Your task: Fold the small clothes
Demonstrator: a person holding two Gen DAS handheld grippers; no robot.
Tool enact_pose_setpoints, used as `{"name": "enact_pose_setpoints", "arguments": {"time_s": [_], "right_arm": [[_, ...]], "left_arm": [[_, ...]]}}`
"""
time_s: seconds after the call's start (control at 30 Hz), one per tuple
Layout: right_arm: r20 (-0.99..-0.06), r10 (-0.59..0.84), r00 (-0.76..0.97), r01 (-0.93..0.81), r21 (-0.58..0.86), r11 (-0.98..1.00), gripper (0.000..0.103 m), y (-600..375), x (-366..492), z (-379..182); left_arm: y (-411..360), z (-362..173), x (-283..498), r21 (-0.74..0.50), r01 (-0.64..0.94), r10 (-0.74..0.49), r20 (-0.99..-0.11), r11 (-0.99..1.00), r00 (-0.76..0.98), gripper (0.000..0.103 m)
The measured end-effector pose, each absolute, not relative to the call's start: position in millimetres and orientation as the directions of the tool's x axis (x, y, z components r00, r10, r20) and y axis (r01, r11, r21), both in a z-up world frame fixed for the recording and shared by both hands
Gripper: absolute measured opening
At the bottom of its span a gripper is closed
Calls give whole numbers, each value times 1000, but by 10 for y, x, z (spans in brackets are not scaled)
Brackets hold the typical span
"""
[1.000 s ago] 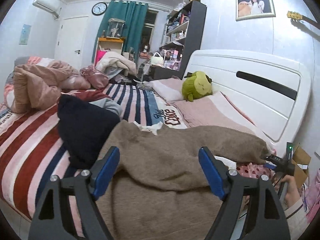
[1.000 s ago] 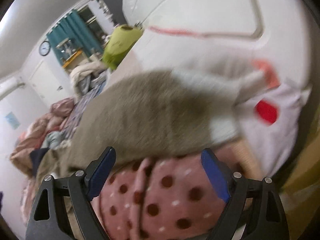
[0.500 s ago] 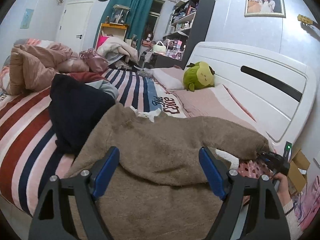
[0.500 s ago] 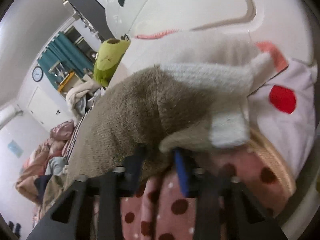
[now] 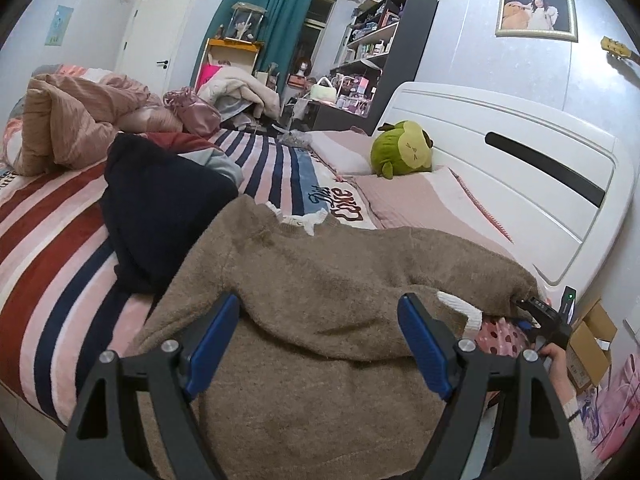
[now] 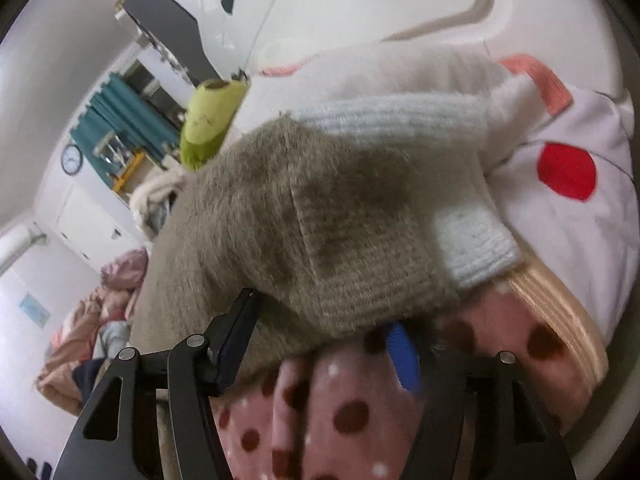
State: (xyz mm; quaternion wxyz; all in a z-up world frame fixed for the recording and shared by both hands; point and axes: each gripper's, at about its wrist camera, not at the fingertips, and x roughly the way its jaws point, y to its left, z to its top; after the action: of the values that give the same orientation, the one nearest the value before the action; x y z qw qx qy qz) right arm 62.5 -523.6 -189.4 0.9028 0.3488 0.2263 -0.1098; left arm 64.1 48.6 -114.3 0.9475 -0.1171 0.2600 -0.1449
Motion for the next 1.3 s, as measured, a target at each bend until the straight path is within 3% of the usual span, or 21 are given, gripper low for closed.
{"name": "enact_pose_setpoints", "arguments": {"time_s": [0.03, 0.1, 0.47, 0.63, 0.73, 0.87, 0.93, 1.0, 1.1, 1.23, 1.3], "right_arm": [[-477, -54, 877, 360, 580, 731, 32, -5229, 601, -1892], [-455, -96, 885, 367, 556, 746, 11, -5178, 494, -1850], [-261, -11, 965, 113, 380, 918, 9, -4398, 170, -961], [-185, 167, 968, -122, 234, 965, 8, -3479, 317, -364], [-254, 317, 914, -301, 101, 948, 8, -2654, 520, -261], [-527, 465, 712, -500, 84, 862, 9, -1588, 855, -825], [-661, 495, 565, -547, 148, 824, 11, -1218, 1008, -1344], [-727, 511, 459, -548, 221, 807, 17, -1040, 1088, -1787], [-740, 518, 429, -519, 267, 812, 29, -1015, 1132, -2018], [-716, 569, 405, -544, 312, 779, 58, -1074, 1050, -1838], [-686, 599, 414, -576, 312, 755, 64, -1186, 923, -1672]], "left_arm": [[475, -1137, 636, -294, 216, -335, -458, 931, 823, 79], [455, -1121, 629, -285, 217, -331, -455, 934, 827, 79], [520, -1091, 625, -293, 237, -349, -427, 926, 834, 79], [834, -1143, 491, -311, 209, -328, -401, 927, 855, 79], [1056, -1206, 380, -308, 196, -314, -400, 931, 861, 79], [1324, -1314, 246, -302, 159, -279, -409, 940, 869, 79], [1432, -1380, 191, -309, 154, -279, -416, 939, 866, 79], [1524, -1450, 163, -311, 148, -278, -430, 939, 859, 80], [1586, -1518, 177, -306, 129, -263, -454, 943, 851, 81], [1594, -1606, 267, -329, 150, -300, -471, 932, 830, 81], [1526, -1644, 335, -326, 173, -320, -481, 929, 816, 81]]}}
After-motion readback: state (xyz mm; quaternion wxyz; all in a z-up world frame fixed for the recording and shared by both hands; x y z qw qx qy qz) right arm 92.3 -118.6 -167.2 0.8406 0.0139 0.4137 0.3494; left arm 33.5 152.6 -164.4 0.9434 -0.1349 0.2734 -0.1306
